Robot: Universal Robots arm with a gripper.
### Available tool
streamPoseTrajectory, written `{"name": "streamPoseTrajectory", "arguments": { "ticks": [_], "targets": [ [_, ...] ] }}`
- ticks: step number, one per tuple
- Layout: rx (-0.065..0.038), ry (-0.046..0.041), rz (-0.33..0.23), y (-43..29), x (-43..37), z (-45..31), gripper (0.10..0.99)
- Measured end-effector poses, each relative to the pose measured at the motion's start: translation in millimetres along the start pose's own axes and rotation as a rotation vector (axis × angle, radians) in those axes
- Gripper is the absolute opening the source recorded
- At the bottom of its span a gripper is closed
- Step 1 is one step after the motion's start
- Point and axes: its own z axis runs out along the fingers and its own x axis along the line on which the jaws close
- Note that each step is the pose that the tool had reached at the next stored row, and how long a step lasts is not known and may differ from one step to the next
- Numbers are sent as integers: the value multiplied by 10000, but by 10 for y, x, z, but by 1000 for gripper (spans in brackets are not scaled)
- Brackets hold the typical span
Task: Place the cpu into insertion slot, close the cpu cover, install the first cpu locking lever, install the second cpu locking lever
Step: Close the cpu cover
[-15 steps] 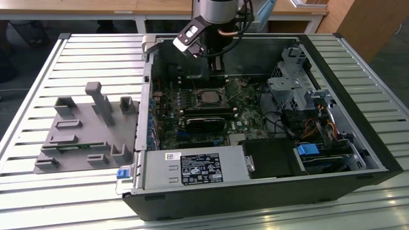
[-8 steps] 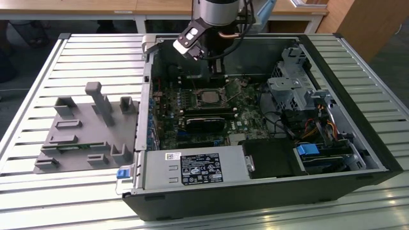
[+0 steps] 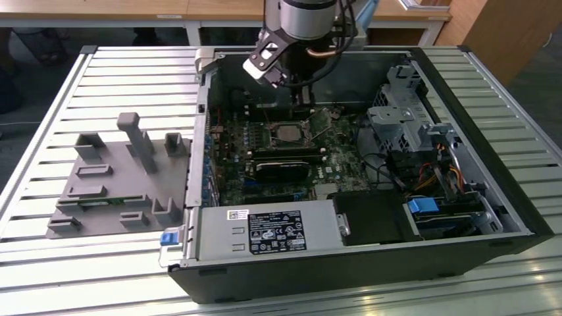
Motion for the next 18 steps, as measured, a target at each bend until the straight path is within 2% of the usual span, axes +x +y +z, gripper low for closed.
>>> {"name": "streamPoseTrajectory", "arguments": {
  "ticks": [4,8,11,18],
  "targets": [
    [9,-1,-1,124,-1,2,106],
    [11,-1,1,139,2,-70,106],
    [10,3,1,159,6,-74,106],
    [11,1,0,332,40,-61,106]
  ]
}}
